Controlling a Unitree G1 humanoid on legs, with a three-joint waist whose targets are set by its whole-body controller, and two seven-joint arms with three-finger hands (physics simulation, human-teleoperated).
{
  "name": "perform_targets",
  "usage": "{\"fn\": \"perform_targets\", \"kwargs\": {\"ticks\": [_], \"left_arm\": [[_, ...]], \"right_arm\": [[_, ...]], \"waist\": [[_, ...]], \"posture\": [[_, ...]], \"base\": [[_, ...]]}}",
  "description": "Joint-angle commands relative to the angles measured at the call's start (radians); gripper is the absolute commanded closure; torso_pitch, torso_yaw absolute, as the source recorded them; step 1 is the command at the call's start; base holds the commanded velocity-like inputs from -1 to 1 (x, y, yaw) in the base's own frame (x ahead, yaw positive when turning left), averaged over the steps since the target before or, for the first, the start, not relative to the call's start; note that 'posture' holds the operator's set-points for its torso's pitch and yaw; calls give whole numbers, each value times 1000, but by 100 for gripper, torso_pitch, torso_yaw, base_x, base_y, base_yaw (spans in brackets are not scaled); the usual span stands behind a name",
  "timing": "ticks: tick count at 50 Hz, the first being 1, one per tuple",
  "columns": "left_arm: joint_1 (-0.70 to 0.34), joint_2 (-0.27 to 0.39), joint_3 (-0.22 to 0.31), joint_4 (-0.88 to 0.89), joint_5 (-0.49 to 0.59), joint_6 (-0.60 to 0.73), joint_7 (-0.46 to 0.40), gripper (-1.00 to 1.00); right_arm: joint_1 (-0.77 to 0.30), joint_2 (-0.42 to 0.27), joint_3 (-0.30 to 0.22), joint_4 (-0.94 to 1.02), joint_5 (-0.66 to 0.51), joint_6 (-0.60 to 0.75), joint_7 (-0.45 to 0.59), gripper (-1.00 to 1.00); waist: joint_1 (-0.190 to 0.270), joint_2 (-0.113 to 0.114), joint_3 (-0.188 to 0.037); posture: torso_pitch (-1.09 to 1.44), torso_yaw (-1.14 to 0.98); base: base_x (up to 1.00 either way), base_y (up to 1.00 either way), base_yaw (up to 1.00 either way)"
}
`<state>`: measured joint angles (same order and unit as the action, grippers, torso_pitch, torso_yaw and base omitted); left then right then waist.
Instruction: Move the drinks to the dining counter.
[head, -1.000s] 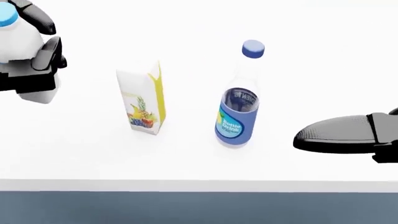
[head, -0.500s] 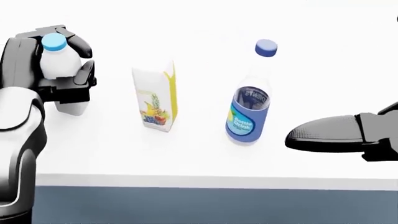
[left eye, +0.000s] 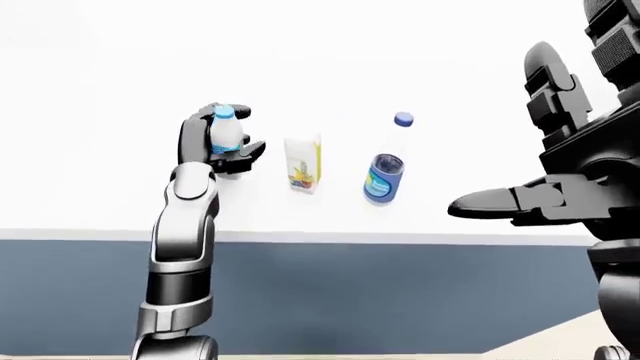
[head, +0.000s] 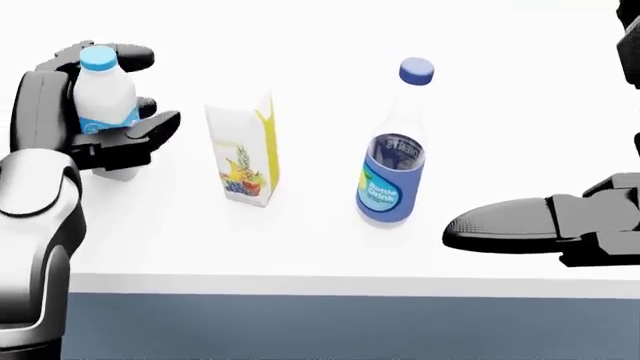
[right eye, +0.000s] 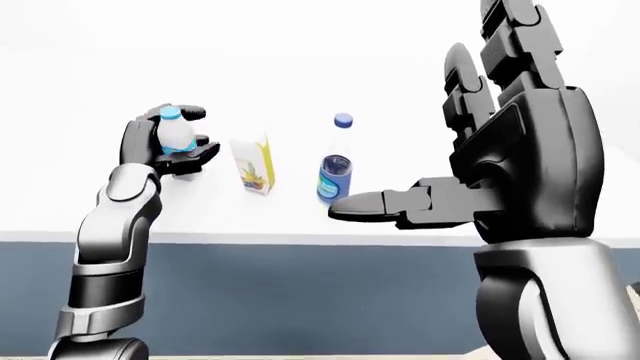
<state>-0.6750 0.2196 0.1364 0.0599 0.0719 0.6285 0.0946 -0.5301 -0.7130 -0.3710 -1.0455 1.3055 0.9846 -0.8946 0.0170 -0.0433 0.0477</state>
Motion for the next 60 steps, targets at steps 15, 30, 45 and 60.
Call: {"fn": "perform_targets", "kwargs": {"ticks": [15,30,45,60], "left_arm": [[-29,34,27,-77,-33,-5,14,-58],[18,64,64,-267,-94,98,18,-63],[140,93,156,-709,-177,346,-5,-73],[158,113,255,-1095,-306,595,-16,-100]], "right_arm": [[-16,1,-11,-2,-42,-23,19,-100],[-37,-13,-20,-2,-1,-12,-11,-100],[-24,-33,0,-2,-4,-47,-18,-100],[-5,-65,-6,-2,8,-81,-18,-100]], "waist": [[-2,1,-25],[-3,6,-22],[-8,14,-15],[-7,18,-6]], "posture": [[0,0],[0,0],[0,0],[0,0]], "base": [[0,0,0],[0,0,0],[0,0,0],[0,0,0]]}}
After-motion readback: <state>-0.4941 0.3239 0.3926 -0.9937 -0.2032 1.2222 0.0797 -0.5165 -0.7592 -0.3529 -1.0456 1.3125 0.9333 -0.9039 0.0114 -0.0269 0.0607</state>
